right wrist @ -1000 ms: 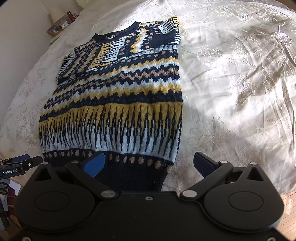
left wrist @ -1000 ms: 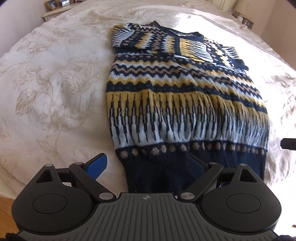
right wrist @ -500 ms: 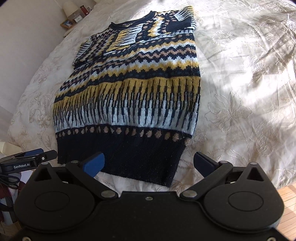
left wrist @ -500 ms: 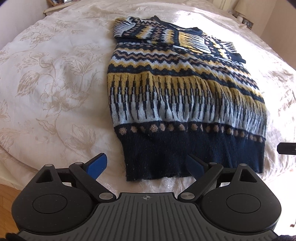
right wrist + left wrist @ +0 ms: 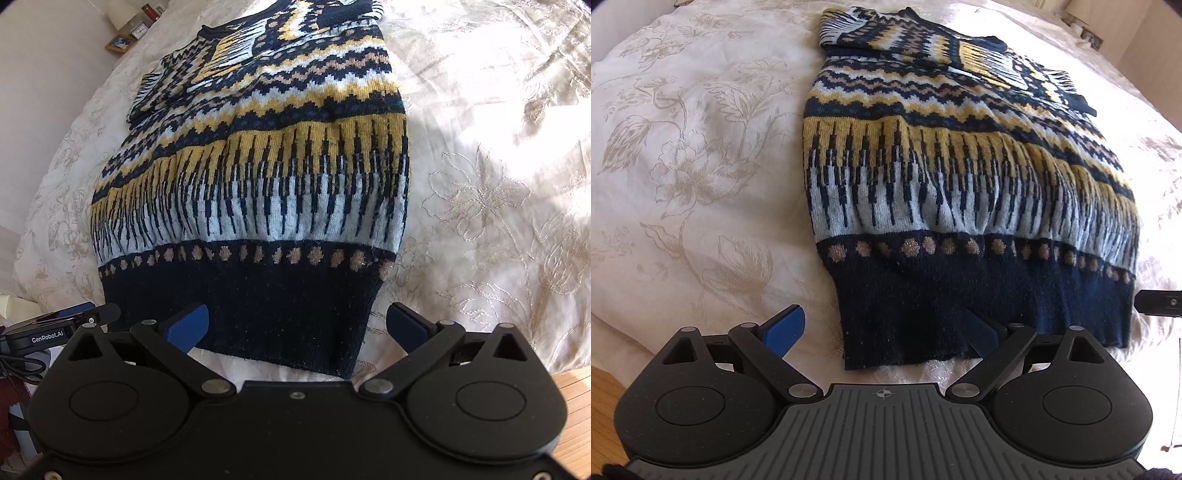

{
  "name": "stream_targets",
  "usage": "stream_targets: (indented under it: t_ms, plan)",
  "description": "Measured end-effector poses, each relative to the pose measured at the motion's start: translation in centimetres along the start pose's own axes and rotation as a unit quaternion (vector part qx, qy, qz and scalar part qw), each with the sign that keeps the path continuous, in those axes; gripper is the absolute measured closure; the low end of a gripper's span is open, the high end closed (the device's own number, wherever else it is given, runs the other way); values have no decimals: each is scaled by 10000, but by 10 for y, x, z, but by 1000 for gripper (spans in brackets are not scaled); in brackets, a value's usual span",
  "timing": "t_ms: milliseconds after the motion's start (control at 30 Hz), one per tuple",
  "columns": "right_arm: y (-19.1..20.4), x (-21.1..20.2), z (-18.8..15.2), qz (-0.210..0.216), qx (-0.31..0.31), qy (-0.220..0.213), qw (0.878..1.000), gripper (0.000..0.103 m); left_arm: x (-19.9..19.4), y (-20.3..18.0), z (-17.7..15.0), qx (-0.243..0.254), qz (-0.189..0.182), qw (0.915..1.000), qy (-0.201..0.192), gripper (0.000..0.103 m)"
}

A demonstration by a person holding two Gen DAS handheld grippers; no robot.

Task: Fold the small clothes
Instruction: 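Move both grippers to the navy ribbed hem of the sweater, then close both grippers on the navy hem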

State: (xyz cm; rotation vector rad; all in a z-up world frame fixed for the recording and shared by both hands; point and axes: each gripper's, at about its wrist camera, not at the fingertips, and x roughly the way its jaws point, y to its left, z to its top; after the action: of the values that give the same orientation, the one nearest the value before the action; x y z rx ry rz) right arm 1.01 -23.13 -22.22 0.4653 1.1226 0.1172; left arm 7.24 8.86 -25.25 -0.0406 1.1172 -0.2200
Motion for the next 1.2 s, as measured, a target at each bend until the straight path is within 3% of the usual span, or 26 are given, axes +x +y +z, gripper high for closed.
stream_targets:
  t_ms: [333, 467, 1000, 1100, 1200]
  plan:
    - [-6, 24, 7, 30, 212, 245, 9995, 0, 28, 2, 4, -30, -83, 9993, 366, 11]
    - [-5, 28, 10, 80, 179, 229, 9995, 0, 33, 0, 4, 115, -146, 9990, 400, 1]
    - [-7, 39, 15, 273, 96, 348, 9990, 0, 37, -4, 5, 292, -57, 9988, 386, 2]
    - [-7, 39, 15, 281, 83, 347, 9990, 0, 33, -2, 8, 233, -15, 9992, 328, 16]
    - [-8, 39, 15, 315, 112, 340, 9989, 0, 29, -1, 10, 149, -125, 9994, 285, 37]
